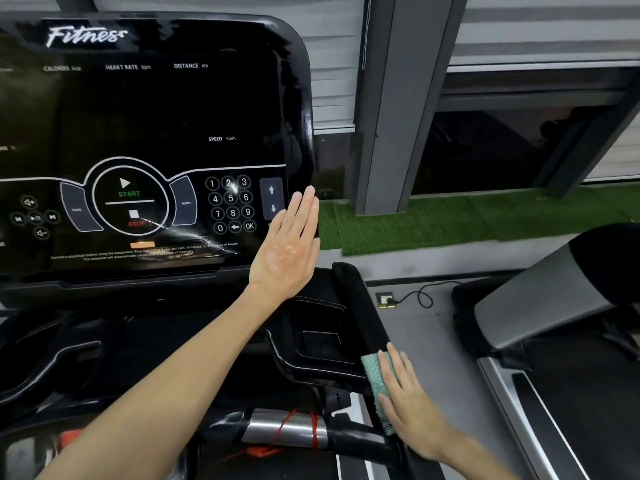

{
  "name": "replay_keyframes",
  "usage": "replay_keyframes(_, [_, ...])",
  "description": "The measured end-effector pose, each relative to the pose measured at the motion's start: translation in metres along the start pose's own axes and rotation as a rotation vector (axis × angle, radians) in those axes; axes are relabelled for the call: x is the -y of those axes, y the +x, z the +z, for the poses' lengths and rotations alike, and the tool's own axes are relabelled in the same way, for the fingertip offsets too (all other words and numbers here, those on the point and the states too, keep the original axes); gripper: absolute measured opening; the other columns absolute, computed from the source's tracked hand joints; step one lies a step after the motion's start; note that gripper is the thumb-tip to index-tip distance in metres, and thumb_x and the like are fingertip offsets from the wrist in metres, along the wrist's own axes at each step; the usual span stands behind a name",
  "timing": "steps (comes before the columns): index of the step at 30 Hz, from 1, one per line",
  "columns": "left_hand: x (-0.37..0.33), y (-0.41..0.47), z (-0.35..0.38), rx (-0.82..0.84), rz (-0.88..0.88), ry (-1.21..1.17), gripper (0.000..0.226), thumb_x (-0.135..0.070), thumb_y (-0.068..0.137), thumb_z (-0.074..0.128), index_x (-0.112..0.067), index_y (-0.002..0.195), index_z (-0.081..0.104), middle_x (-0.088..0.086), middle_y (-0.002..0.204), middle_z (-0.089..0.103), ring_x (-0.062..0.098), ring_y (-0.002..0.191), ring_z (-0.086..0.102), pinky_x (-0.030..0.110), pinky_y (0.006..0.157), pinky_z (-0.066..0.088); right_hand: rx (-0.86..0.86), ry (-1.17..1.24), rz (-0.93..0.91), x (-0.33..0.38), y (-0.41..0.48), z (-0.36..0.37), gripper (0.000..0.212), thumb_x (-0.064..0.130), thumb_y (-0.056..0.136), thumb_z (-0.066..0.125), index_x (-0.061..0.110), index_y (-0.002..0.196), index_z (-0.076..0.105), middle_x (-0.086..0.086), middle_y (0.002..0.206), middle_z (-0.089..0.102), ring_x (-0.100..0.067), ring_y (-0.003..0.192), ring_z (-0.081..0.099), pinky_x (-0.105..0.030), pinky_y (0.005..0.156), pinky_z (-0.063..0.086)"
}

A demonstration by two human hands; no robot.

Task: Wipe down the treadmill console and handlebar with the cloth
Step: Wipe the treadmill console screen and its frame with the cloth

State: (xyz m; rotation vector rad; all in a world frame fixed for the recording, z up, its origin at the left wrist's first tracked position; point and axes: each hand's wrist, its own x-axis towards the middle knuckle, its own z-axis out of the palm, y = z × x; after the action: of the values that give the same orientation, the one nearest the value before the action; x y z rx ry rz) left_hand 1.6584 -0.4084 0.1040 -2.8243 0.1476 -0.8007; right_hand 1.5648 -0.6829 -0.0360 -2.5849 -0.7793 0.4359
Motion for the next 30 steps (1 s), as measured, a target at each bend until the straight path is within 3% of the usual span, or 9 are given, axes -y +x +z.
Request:
replay_keyframes(5, [0.0,-0.001,-0.001,-0.007,0.005,0.004,0.064,-0.03,0.104,0.027,0.0,0.153,-0.001,0.016,0.162,-0.004,0.028,0.15,0.001,0.039,0.12,0.013,0.008,-0.001,-0.005,0.004,0.025,-0.013,0.055,0.04,0.104,0.013,0.027,0.142,-0.024,0.011,0.148,-0.038,-0.014,0.138,-0.036,-0.02,0.113,-0.018])
replay_keyframes(8, [0.0,-0.001,-0.001,-0.003,0.009,0.002,0.065,-0.031,0.104,0.027,0.0,0.153,-0.003,0.015,0.162,-0.005,0.028,0.15,0.0,0.039,0.12,0.013,0.002,-0.034,0.024,0.001,0.066,-0.018,0.055,0.038,0.105,0.011,0.018,0.146,-0.02,0.006,0.148,-0.032,-0.014,0.137,-0.034,-0.022,0.112,-0.021])
replay_keyframes(11, [0.001,-0.001,-0.001,0.003,0.012,0.014,0.065,-0.032,0.104,0.025,0.0,0.153,-0.004,0.015,0.162,-0.007,0.028,0.15,-0.001,0.04,0.12,0.014,0.008,-0.074,0.035,-0.006,0.096,-0.015,0.079,0.06,0.087,-0.019,0.015,0.152,-0.013,-0.001,0.156,-0.024,-0.024,0.145,-0.025,-0.037,0.121,-0.008])
replay_keyframes(13, [0.003,-0.001,-0.001,0.001,0.019,0.014,0.064,-0.033,0.105,0.024,0.0,0.153,-0.002,0.015,0.162,-0.007,0.027,0.15,-0.001,0.039,0.121,0.015,-0.005,-0.108,0.029,-0.009,0.094,-0.012,0.088,0.061,0.079,-0.027,0.016,0.152,-0.011,0.001,0.156,-0.023,-0.025,0.145,-0.024,-0.037,0.121,-0.006])
replay_keyframes(16, [0.004,-0.001,-0.002,-0.005,0.029,0.015,0.063,-0.034,0.105,0.024,-0.001,0.153,0.0,0.015,0.162,-0.005,0.027,0.151,0.0,0.039,0.121,0.015,-0.037,-0.105,-0.054,-0.005,0.065,-0.01,0.077,0.056,0.084,-0.02,0.02,0.151,-0.011,0.006,0.155,-0.024,-0.016,0.143,-0.027,-0.032,0.121,-0.005])
replay_keyframes(19, [0.004,0.0,-0.002,-0.004,0.019,0.014,0.064,-0.033,0.105,0.025,0.0,0.153,-0.001,0.015,0.162,-0.005,0.027,0.151,0.0,0.039,0.12,0.014,-0.01,-0.01,-0.076,-0.009,0.032,-0.007,0.077,0.064,0.083,-0.02,0.026,0.149,-0.01,0.015,0.156,-0.022,-0.003,0.141,-0.028,-0.025,0.119,-0.007])
replay_keyframes(22, [0.001,0.0,-0.001,0.006,0.01,0.014,0.064,-0.033,0.104,0.024,0.0,0.153,-0.002,0.015,0.162,-0.007,0.028,0.15,-0.001,0.039,0.12,0.01,0.017,-0.004,-0.104,-0.009,0.015,-0.004,0.073,0.065,0.086,-0.017,0.028,0.149,-0.007,0.022,0.155,-0.018,-0.002,0.142,-0.026,-0.018,0.116,-0.01])
replay_keyframes(26, [0.0,0.0,-0.001,0.003,0.005,0.014,0.064,-0.032,0.104,0.024,0.0,0.153,-0.001,0.015,0.162,-0.006,0.028,0.15,-0.001,0.039,0.12,0.008,0.036,-0.135,-0.181,-0.002,0.025,-0.009,0.058,0.049,0.098,-0.006,0.028,0.152,-0.004,0.019,0.158,-0.013,-0.003,0.145,-0.02,-0.027,0.118,-0.012])
replay_keyframes(30, [0.0,-0.001,-0.002,-0.003,0.006,0.007,0.064,-0.031,0.104,0.025,0.0,0.153,-0.001,0.015,0.162,-0.006,0.028,0.15,-0.001,0.039,0.121,0.01,0.141,-0.21,-0.389,0.037,0.055,-0.01,0.061,0.051,0.096,0.002,0.028,0.152,-0.009,0.015,0.158,-0.017,0.0,0.144,-0.017,-0.026,0.118,-0.014])
